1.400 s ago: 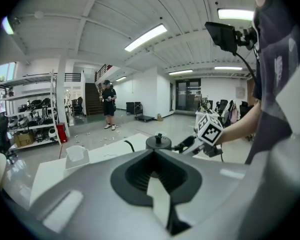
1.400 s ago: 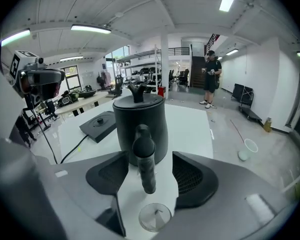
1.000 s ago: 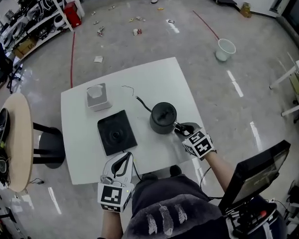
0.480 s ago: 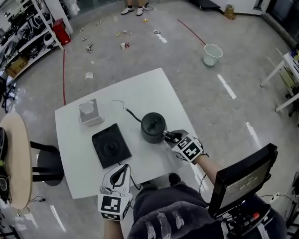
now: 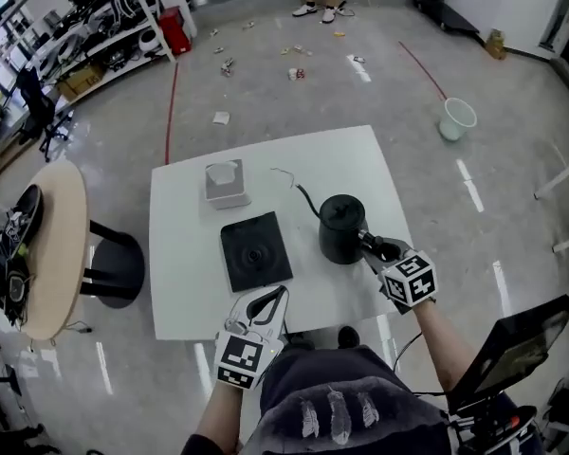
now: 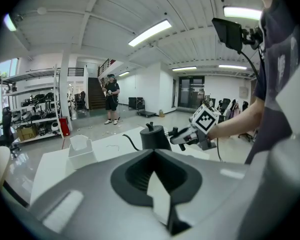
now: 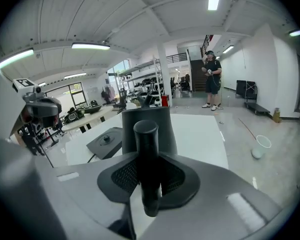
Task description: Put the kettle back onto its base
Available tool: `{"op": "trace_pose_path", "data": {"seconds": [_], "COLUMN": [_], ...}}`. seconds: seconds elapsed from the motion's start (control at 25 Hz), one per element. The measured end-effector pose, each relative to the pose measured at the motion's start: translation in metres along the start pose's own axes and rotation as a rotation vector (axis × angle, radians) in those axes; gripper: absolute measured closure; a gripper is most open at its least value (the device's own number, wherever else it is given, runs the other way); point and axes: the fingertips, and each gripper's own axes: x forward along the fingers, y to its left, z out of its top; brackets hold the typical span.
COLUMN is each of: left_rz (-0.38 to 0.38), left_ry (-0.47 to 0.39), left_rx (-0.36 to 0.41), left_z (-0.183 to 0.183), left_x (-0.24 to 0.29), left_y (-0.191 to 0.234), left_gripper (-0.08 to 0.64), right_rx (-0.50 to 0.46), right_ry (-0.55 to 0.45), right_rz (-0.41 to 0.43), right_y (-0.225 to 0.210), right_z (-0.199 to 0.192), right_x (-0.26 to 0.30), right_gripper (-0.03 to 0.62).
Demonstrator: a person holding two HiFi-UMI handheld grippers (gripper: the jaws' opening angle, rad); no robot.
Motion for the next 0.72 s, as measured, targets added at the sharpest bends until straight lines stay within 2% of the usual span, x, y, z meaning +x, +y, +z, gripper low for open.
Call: {"op": "trace_pose_path", "data": {"seconds": [0.2, 0.44, 0.6, 0.72], "left_rz": [0.035, 0.074, 0.077, 0.094], "left_ry": [-0.011, -0.006, -0.009, 0.002], "left_rx": [-0.006, -0.044, -0.009, -0.029], "left_z": [-0.024, -0.028, -0.031, -0.038], "left_x": [-0.015, -0.021, -0.020, -0.024], "left_y": [0.041, 0.045, 0.058, 0.063], "left_gripper": [0.560, 0.560, 0.561, 0.561], "right_rx": [-0.017, -0.051, -0.047, -0.038], "right_ry": [-0.045, -0.056, -0.099, -0.111], "right_rz": [0.017, 0.038, 0.024, 0.042], "right_y": [0.025, 0.030, 0.033, 0.042], "right_z": [0.024, 0.044, 0.060, 0.066], "right_x": [0.041, 0.040, 0.042, 0.047], "right_gripper": [0.516, 0.518, 0.520, 0.523]}}
